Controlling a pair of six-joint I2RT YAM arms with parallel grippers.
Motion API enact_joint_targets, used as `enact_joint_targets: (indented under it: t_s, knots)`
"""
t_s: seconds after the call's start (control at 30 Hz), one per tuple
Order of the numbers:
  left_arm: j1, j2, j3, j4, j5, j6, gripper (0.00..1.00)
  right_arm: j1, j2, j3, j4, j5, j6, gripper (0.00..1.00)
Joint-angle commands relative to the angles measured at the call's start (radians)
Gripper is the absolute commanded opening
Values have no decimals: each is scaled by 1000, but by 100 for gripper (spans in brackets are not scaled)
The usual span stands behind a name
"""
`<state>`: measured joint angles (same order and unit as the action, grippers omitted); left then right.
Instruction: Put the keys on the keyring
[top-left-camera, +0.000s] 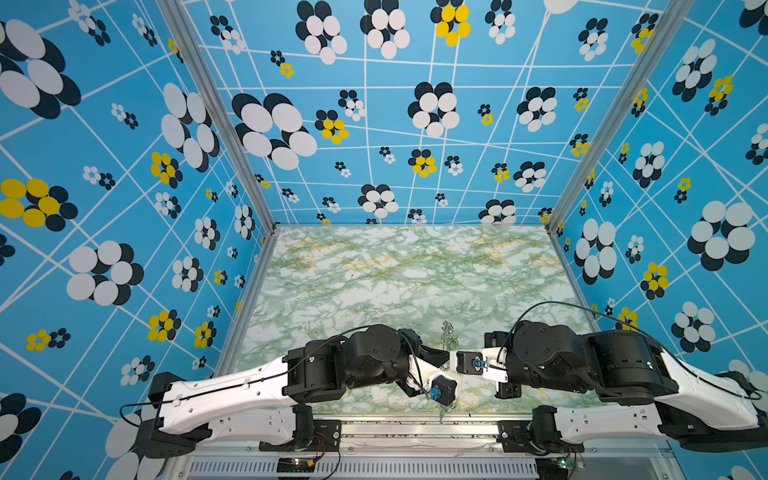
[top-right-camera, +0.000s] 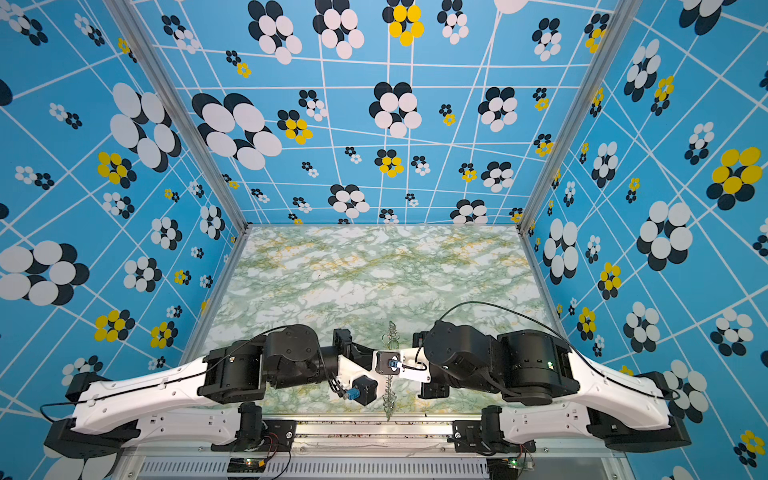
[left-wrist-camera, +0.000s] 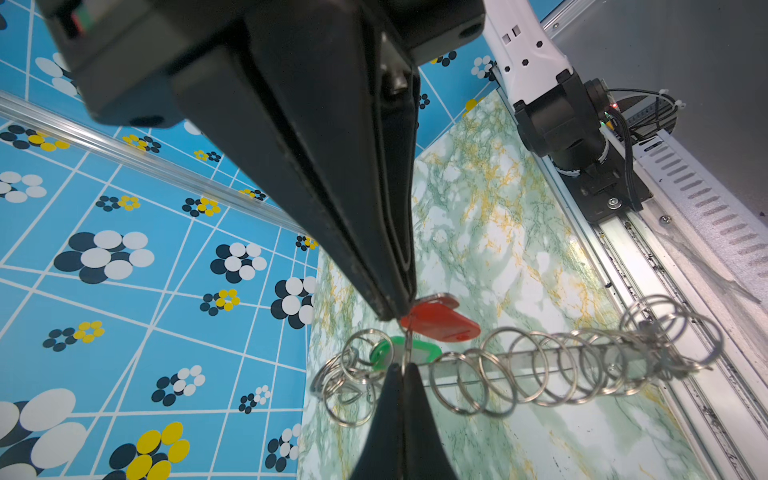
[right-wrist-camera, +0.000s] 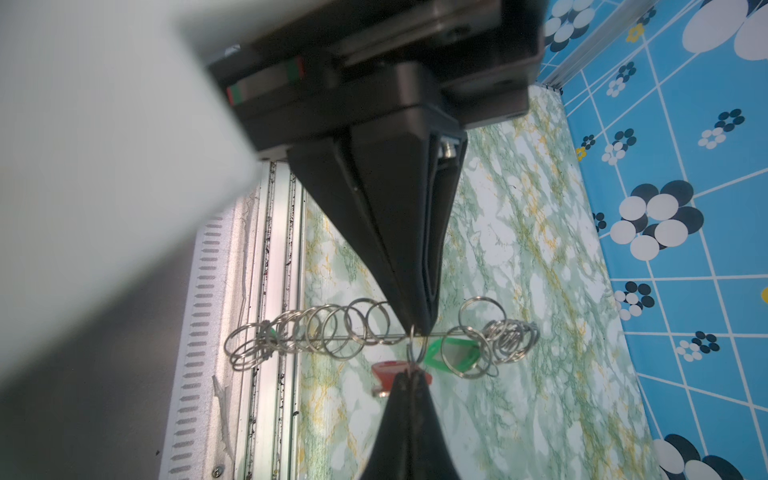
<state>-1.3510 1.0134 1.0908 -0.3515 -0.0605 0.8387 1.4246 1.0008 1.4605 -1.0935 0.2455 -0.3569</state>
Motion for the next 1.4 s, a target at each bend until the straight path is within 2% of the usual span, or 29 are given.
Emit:
enact_joint_targets:
  t_s: [0.0,0.9,1.37]
  knots:
    - [-11,-22,24,74,37,-1,0,5,14,12,37,-23,-9,0]
    - [-13,-23,28,66,38,-1,0,-6,23,18,23,-62,-14,0]
    - [-2,-25,37,68,35,-69,0,-7,-12,9,56,-121,-3,0]
